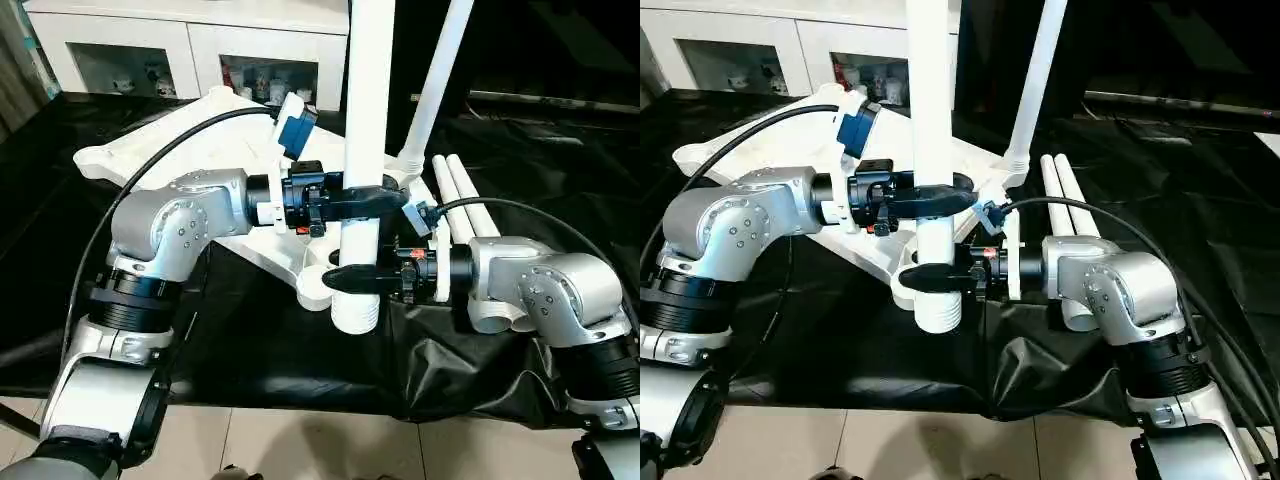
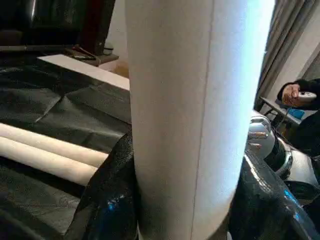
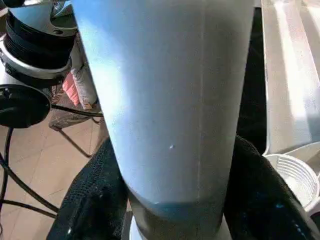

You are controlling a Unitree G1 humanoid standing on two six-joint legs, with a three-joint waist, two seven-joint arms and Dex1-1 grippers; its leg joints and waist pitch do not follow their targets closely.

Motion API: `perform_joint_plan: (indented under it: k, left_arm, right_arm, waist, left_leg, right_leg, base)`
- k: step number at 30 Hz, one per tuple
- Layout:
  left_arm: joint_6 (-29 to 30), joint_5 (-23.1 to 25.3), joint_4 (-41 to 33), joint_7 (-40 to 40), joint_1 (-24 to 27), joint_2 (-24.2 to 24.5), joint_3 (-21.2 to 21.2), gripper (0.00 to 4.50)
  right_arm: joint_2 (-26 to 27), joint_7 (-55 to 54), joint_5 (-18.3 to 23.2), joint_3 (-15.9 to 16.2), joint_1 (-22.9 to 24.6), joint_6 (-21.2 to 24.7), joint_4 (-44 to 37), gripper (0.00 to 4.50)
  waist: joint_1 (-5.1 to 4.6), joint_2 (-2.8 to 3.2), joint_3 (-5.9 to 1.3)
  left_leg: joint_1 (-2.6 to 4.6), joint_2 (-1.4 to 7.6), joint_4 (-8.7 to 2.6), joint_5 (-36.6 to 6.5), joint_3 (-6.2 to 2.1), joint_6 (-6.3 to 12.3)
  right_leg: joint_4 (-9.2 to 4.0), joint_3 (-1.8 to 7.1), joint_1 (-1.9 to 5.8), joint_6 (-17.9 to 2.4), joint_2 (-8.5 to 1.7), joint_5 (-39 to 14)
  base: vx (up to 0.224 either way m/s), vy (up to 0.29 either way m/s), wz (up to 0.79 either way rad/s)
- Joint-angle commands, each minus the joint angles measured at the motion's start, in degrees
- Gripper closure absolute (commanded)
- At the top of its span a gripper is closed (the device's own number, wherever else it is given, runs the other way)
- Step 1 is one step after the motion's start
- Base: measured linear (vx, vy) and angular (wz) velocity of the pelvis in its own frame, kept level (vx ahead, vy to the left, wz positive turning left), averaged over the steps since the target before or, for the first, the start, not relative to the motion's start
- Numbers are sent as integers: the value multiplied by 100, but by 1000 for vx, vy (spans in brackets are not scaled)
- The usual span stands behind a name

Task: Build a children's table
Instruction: Pick table leg

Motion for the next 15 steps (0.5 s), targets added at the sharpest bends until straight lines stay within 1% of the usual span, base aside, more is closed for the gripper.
perform_joint_plan:
  k: [1, 3, 4, 5, 6, 7, 8, 9, 10, 11, 12, 13, 14, 15]
  left_arm:
    - [38, 12, -145, -90, -15, 33, -129, 264]
    - [19, 17, -170, -57, 5, 7, -125, 264]
    - [75, -12, -162, -17, 5, -21, -105, 264]
    - [-31, 54, -180, -26, 11, -8, -132, 229]
    - [34, -13, -243, -85, 38, 18, -128, 194]
    - [69, -57, -294, -139, 60, 44, -129, 194]
    - [62, -189, -316, -121, 104, -29, 12, 194]
    - [48, -244, -304, -69, 121, -86, 98, 186]
    - [-147, -259, -293, -45, 175, -165, 208, 173]
    - [-313, -310, -295, -4, 236, -261, 339, 153]
    - [-520, -469, -196, 240, 253, -493, 676, 153]
    - [-647, -584, -133, 416, 263, -659, 907, 152]
    - [-662, -856, 8, 596, 225, -841, 1236, 152]
    - [-656, -1034, 103, 697, 194, -947, 1438, 152]
  right_arm:
    - [-51, 1, -14, -17, -15, -20, -49, 248]
    - [-45, -23, -16, -17, 19, -41, -78, 248]
    - [-43, -30, -19, -19, 31, -50, -87, 248]
    - [-37, -43, -18, -23, 46, -64, -100, 249]
    - [-21, -72, -12, -44, 69, -79, -116, 250]
    - [-9, -91, -9, -59, 83, -88, -126, 250]
    - [26, -143, -1, -108, 114, -119, -139, 250]
    - [47, -170, 5, -138, 130, -138, -143, 250]
    - [114, -256, 14, -215, 154, -185, -136, 252]
    - [183, -340, 39, -300, 180, -218, -131, 255]
    - [295, -472, 66, -426, 211, -301, -114, 255]
    - [362, -556, 87, -509, 237, -357, -107, 255]
    - [453, -653, 132, -620, 270, -421, -106, 255]
    - [510, -712, 161, -688, 291, -460, -105, 255]
  waist:
    - [21, -20, -477]
    - [24, -4, -476]
    - [21, -13, -474]
    - [22, -11, -475]
    - [26, -18, -472]
    - [26, -19, -471]
    - [27, -11, -474]
    - [25, -16, -471]
    - [22, -16, -470]
    - [28, 3, -466]
    - [32, 0, -472]
    - [49, 14, -476]
    - [47, -7, -488]
    - [53, -10, -475]
  left_leg:
    - [12, 67, -325, -529, -4, 20]
    - [15, 66, -323, -545, -4, 17]
    - [12, 65, -323, -560, -1, 15]
    - [19, 67, -326, -565, -4, 15]
    - [15, 68, -327, -567, -5, 13]
    - [15, 69, -328, -563, -6, 12]
    - [13, 75, -329, -548, -8, 8]
    - [6, 71, -331, -552, -10, 6]
    - [11, 67, -328, -590, -4, 1]
    - [2, 65, -328, -602, -8, -1]
    - [4, 66, -325, -601, -3, 6]
    - [-8, 56, -318, -615, -9, -13]
    - [-7, 53, -304, -589, 5, -3]
    - [-8, 46, -310, -690, 0, -5]
  right_leg:
    - [-393, 260, 417, -960, -311, -1071]
    - [-396, 259, 415, -968, -314, -1083]
    - [-400, 260, 417, -965, -313, -1103]
    - [-399, 257, 414, -963, -311, -1119]
    - [-399, 258, 416, -955, -313, -1133]
    - [-399, 257, 415, -948, -313, -1145]
    - [-390, 260, 414, -960, -319, -1114]
    - [-394, 257, 417, -956, -317, -1119]
    - [-401, 253, 412, -960, -318, -1172]
    - [-411, 254, 411, -956, -324, -1200]
    - [-427, 256, 410, -946, -328, -1204]
    - [-419, 250, 417, -987, -335, -1160]
    - [-407, 253, 419, -1066, -324, -1010]
    - [-419, 238, 420, -1069, -322, -1131]
  base:
    - [0, 0, 0]
    - [0, 0, 0]
    - [0, 0, 0]
    - [0, 0, 0]
    - [0, 0, 0]
    - [0, 0, 0]
    - [0, 0, 0]
    - [0, 0, 0]
    - [0, 0, 0]
    - [0, 0, 0]
    - [0, 0, 0]
    - [0, 0, 0]
    - [0, 0, 0]
    - [0, 0, 0]
